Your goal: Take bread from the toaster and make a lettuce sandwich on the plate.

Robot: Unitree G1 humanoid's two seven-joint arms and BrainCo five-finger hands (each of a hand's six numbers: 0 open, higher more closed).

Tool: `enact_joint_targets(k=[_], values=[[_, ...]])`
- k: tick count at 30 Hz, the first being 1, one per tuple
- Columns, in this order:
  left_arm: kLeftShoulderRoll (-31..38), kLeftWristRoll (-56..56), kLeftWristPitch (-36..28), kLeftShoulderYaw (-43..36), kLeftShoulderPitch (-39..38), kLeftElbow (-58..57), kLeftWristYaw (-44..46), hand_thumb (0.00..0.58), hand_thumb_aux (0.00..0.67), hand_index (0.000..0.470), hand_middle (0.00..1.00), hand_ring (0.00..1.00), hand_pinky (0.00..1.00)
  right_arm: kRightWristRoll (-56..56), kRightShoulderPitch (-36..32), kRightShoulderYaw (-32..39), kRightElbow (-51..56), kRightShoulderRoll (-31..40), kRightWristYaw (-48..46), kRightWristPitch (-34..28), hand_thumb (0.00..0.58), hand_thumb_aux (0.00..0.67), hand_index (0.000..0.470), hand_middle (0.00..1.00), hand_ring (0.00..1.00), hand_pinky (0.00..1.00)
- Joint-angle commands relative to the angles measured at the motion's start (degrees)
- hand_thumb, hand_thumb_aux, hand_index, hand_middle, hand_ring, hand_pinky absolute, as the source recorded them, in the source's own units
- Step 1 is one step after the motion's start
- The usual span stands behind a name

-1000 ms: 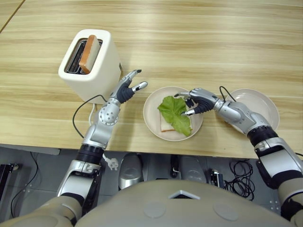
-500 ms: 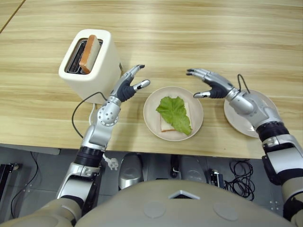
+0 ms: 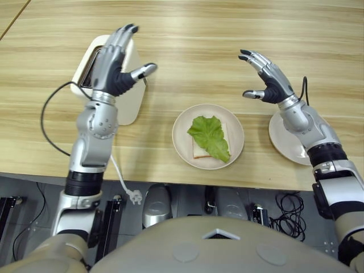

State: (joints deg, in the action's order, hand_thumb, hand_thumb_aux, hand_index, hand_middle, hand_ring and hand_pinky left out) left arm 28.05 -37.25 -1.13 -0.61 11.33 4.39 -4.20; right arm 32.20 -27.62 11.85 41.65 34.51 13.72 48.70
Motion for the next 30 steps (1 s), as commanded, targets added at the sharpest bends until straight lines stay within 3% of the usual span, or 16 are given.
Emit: enact_joint_targets(k=[1, 8, 19, 20, 21, 22, 23, 30], values=[[2.7, -4.91, -3.61, 1.16, 0.65, -5.09, -3.59, 0.0, 0.0, 0.0, 0.0, 0.0, 0.0, -0.42, 1.02, -1.07, -0.04, 0.56, 0.74, 0.04, 0.0, 0.0, 0.0, 0.0, 0.0, 0.0], [4.65, -7.6, -6.19, -0.1, 2.25, -12.95, -6.39, 0.0, 0.0, 0.0, 0.0, 0.0, 0.0, -0.29, 2.48, -1.56, -0.45, 0.92, 0.86, -0.04, 0.0, 0.0, 0.0, 0.0, 0.0, 0.0], [4.49, -6.29, -6.85, -2.05, 2.18, -15.31, -5.09, 0.0, 0.0, 0.0, 0.0, 0.0, 0.0, 0.15, 3.62, -1.71, -0.28, 0.66, 1.19, 0.36, 0.0, 0.0, 0.0, 0.0, 0.0, 0.0], [4.48, -6.08, -6.8, -2.17, 2.14, -15.36, -4.92, 0.144, 0.089, 0.061, 0.0, 0.0, 0.0, 0.15, 3.74, -1.74, -0.26, 0.68, 1.26, 0.38, 0.0, 0.0, 0.0, 0.0, 0.0, 0.0], [4.47, -5.93, -6.74, -2.21, 2.12, -15.39, -4.86, 0.46, 0.365, 0.251, 0.0, 0.0, 0.0, 0.13, 3.83, -1.77, -0.24, 0.69, 1.3, 0.39, 0.0, 0.0, 0.0, 0.0, 0.0, 0.0], [4.46, -5.84, -6.7, -2.22, 2.13, -15.42, -4.84, 0.46, 0.365, 0.251, 0.0, 0.0, 0.0, 0.11, 3.88, -1.77, -0.25, 0.7, 1.33, 0.38, 0.0, 0.0, 0.0, 0.0, 0.0, 0.0], [4.44, -5.78, -6.69, -2.19, 2.08, -15.35, -4.91, 0.58, 0.67, 0.46, 0.0, 0.0, 0.0, 0.07, 3.92, -1.78, -0.27, 0.69, 1.34, 0.38, 0.0, 0.0, 0.0, 0.0, 0.0, 0.0], [4.42, -5.63, -7.16, -1.69, 2.69, -14.9, -6.84, 0.58, 0.67, 0.46, 0.0, 0.0, 0.0, 0.23, 4.84, -1.86, -0.15, 0.74, 2.25, 0.78, 0.0, 0.0, 0.0, 0.0, 0.0, 0.0]])
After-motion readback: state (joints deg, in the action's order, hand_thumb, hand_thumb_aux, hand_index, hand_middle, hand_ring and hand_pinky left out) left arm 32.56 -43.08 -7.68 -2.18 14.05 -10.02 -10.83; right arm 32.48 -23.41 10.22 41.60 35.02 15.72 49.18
